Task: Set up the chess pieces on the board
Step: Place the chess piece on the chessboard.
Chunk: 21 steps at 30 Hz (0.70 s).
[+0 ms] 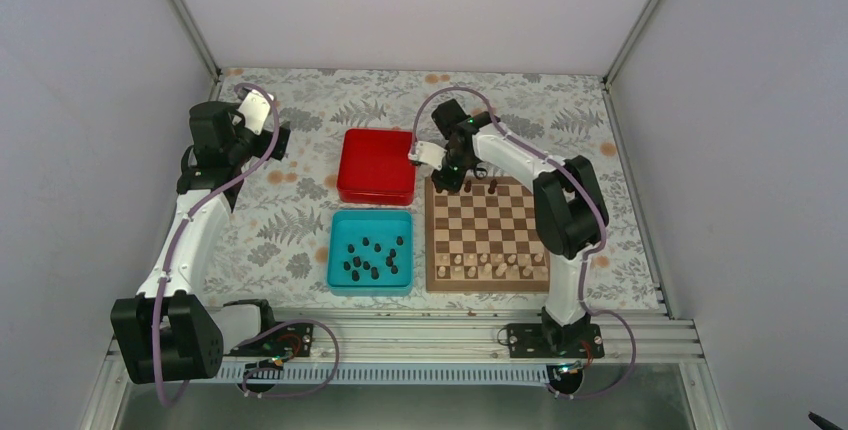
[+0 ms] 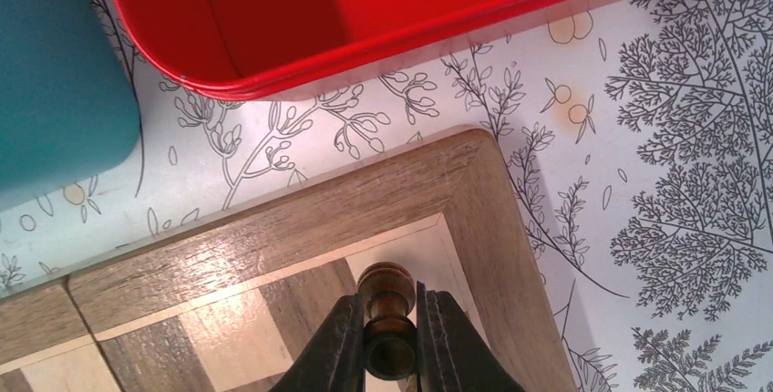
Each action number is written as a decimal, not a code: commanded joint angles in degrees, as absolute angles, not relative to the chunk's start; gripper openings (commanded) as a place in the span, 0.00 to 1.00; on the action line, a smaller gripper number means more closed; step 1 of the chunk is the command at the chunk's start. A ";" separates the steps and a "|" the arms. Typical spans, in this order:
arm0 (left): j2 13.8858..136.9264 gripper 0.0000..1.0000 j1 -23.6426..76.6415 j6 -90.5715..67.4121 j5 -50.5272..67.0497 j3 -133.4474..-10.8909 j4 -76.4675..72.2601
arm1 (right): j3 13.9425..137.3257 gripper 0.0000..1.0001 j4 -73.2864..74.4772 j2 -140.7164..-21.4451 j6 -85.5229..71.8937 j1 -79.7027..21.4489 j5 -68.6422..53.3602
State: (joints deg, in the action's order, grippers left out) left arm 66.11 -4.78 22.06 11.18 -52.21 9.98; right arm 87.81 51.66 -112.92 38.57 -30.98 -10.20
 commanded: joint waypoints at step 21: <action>65.73 1.00 -5.10 22.50 12.35 -52.44 9.23 | 87.41 0.06 50.40 -114.95 40.12 -29.25 -12.25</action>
